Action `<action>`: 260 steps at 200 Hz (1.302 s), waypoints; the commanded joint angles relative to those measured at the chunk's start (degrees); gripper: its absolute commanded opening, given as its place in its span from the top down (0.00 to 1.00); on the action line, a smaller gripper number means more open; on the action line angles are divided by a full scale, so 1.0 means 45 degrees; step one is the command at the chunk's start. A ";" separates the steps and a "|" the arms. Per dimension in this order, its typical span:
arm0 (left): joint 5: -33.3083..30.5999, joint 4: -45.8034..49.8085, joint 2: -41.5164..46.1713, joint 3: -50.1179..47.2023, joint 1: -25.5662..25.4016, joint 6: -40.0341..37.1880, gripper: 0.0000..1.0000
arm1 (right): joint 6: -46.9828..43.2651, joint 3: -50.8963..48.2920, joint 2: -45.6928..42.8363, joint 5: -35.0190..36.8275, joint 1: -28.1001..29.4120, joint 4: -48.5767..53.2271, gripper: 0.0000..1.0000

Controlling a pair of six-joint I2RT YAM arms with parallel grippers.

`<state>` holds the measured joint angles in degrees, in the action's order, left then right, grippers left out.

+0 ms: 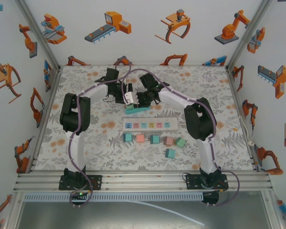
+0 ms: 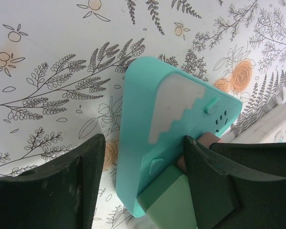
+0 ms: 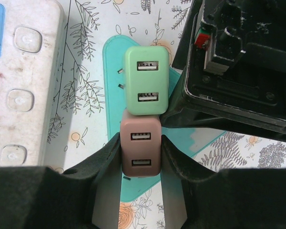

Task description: Pull the plug off the socket

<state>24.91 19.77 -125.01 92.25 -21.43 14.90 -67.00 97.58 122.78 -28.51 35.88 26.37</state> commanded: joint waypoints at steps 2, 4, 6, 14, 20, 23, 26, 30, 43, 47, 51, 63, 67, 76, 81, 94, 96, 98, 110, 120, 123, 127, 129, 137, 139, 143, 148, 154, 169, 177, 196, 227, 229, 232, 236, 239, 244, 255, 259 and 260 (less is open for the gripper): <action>-0.3289 0.1289 -0.1182 -0.0817 0.0292 -0.0883 0.39 | 0.0966 0.0895 -0.1241 -0.1563 0.0178 -0.0061 0.83; -0.3284 0.1290 -0.1184 -0.0823 0.0305 -0.0902 0.39 | 0.1062 0.0933 -0.1248 -0.1630 0.0149 -0.0040 0.83; -0.3273 0.1305 -0.1184 -0.0820 0.0308 -0.0892 0.39 | 0.1154 0.0972 -0.1239 -0.1710 0.0112 -0.0040 0.83; -0.3279 0.1311 -0.1204 -0.0812 0.0309 -0.0898 0.39 | 0.1455 0.1094 -0.1229 -0.1965 0.0038 -0.0046 0.83; -0.3269 0.1309 -0.1196 -0.0825 0.0308 -0.0905 0.39 | 0.1524 0.1160 -0.1194 -0.2006 -0.0003 -0.0040 0.84; -0.3269 0.1310 -0.1186 -0.0838 0.0324 -0.0898 0.39 | 0.1517 0.1176 -0.1196 -0.1963 -0.0021 -0.0030 0.84; -0.3271 0.1317 -0.1185 -0.0832 0.0311 -0.0889 0.39 | 0.1487 0.1185 -0.1194 -0.1859 -0.0001 -0.0021 0.84; -0.3290 0.1310 -0.1170 -0.0846 0.0313 -0.0898 0.39 | 0.1394 0.1186 -0.1181 -0.1736 0.0011 0.0039 0.84; -0.3299 0.1312 -0.1137 -0.0839 0.0314 -0.0910 0.39 | 0.0897 0.1334 -0.1074 -0.1250 0.0109 0.0518 0.85; -0.3322 0.1310 -0.1145 -0.0832 0.0328 -0.0908 0.39 | 0.0826 0.1385 -0.1056 -0.1128 0.0141 0.0637 0.85; -0.3293 0.1311 -0.1146 -0.0846 0.0346 -0.0908 0.39 | 0.0756 0.1410 -0.1029 -0.1062 0.0151 0.0750 0.85; -0.3289 0.1299 -0.1129 -0.0812 0.0340 -0.0908 0.39 | 0.0755 0.1422 -0.1049 -0.1118 0.0172 0.0877 0.85; -0.3289 0.1324 -0.1124 -0.0822 0.0356 -0.0891 0.39 | 0.0768 0.1393 -0.1051 -0.1160 0.0172 0.0878 0.85; -0.3272 0.1304 -0.1112 -0.0822 0.0357 -0.0888 0.39 | 0.0777 0.1344 -0.1121 -0.1202 0.0172 0.0878 0.85; -0.3256 0.1291 -0.1107 -0.0813 0.0372 -0.0888 0.39 | 0.0788 0.1324 -0.1131 -0.1203 0.0172 0.0868 0.85; -0.3110 0.1273 -0.1028 -0.0830 0.0389 -0.0888 0.39 | 0.0873 0.1256 -0.1259 -0.1165 0.0172 0.0821 0.85; -0.3078 0.1267 -0.1014 -0.0831 0.0388 -0.0871 0.39 | 0.0897 0.1248 -0.1276 -0.1164 0.0167 0.0786 0.85; -0.3036 0.1245 -0.0995 -0.0841 0.0402 -0.0870 0.39 | 0.0942 0.1231 -0.1300 -0.1164 0.0180 0.0772 0.85; -0.2713 0.1090 -0.0812 -0.0917 0.0435 -0.0806 0.39 | 0.1454 0.1053 -0.1581 -0.1096 0.0172 0.0475 0.85; -0.2419 0.0902 -0.0599 -0.0952 0.0473 -0.0690 0.39 | 0.2229 0.0777 -0.1913 -0.0971 0.0172 0.0024 0.85; -0.2325 0.0854 -0.0521 -0.0971 0.0479 -0.0656 0.39 | 0.2562 0.0686 -0.2045 -0.0896 0.0167 -0.0144 0.85; -0.2208 0.0774 -0.0445 -0.0972 0.0513 -0.0597 0.39 | 0.3013 0.0538 -0.2188 -0.0811 0.0171 -0.0377 0.86; -0.2139 0.0722 -0.0394 -0.0954 0.0521 -0.0571 0.39 | 0.3258 0.0473 -0.2280 -0.0758 0.0172 -0.0485 0.87; -0.1914 0.0579 -0.0247 -0.0887 0.0567 -0.0438 0.39 | 0.4367 0.0193 -0.2655 -0.0550 0.0172 -0.0951 0.88; -0.1866 0.0570 -0.0228 -0.0845 0.0574 -0.0405 0.39 | 0.4681 0.0084 -0.2758 -0.0468 0.0186 -0.1093 0.88; -0.1779 0.0546 -0.0174 -0.0753 0.0582 -0.0358 0.39 | 0.5383 -0.0092 -0.2970 -0.0323 0.0190 -0.1379 0.88; -0.1723 0.0576 -0.0105 -0.0599 0.0614 -0.0327 0.39 | 0.6339 -0.0367 -0.3234 -0.0088 0.0191 -0.1812 0.88; -0.1700 0.0632 -0.0056 -0.0376 0.0620 -0.0307 0.39 | 0.7840 -0.0832 -0.3726 0.0308 0.0191 -0.2473 0.87; -0.1647 0.0804 0.0100 0.0170 0.0661 -0.0340 0.38 | 1.0431 -0.1847 -0.4674 0.0707 0.0191 -0.3452 0.87; -0.1563 0.0849 0.0213 0.0420 0.0684 -0.0341 0.37 | 1.1731 -0.2440 -0.5191 0.0814 0.0191 -0.3881 0.87; -0.1248 0.0742 0.0637 0.0841 0.0720 -0.0535 0.34 | 1.4897 -0.3846 -0.6490 0.1447 0.0191 -0.4834 0.88; -0.0667 0.0258 0.2236 0.0460 0.0758 -0.0872 0.33 | 1.9293 -0.6076 -0.8671 0.2770 0.0191 -0.5612 0.92; -0.0622 0.0207 0.2361 0.0419 0.0758 -0.0899 0.33 | 1.9487 -0.6230 -0.8803 0.2793 0.0191 -0.5676 0.92; -0.0511 0.0130 0.2593 0.0287 0.0744 -0.0907 0.33 | 1.9780 -0.6445 -0.9025 0.2883 0.0191 -0.5717 0.92; -0.0382 -0.0027 0.2898 0.0055 0.0743 -0.0969 0.33 | 2.0078 -0.6713 -0.9299 0.2976 0.0191 -0.5739 0.92; -0.0235 -0.0119 0.3142 -0.0079 0.0739 -0.1013 0.33 | 2.0275 -0.6960 -0.9581 0.3105 0.0191 -0.5639 0.92; 0.0024 -0.0321 0.3557 -0.0393 0.0752 -0.1115 0.33 | 2.0462 -0.7164 -0.9851 0.3248 0.0191 -0.5489 0.91; 0.0532 -0.0818 0.4524 -0.1180 0.0696 -0.1307 0.31 | 2.0995 -0.7699 -1.0531 0.3744 0.0205 -0.5008 0.91; 0.0695 -0.1008 0.4883 -0.1531 0.0681 -0.1332 0.31 | 2.1238 -0.7895 -1.0816 0.3913 0.0208 -0.4767 0.91; 0.0735 -0.1060 0.4974 -0.1581 0.0691 -0.1344 0.31 | 2.1238 -0.7895 -1.0816 0.3913 0.0208 -0.4767 0.91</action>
<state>22.35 19.84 -114.10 90.52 -17.87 12.16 13.98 66.30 80.16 -16.99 36.58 4.40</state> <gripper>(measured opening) 0.682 0.339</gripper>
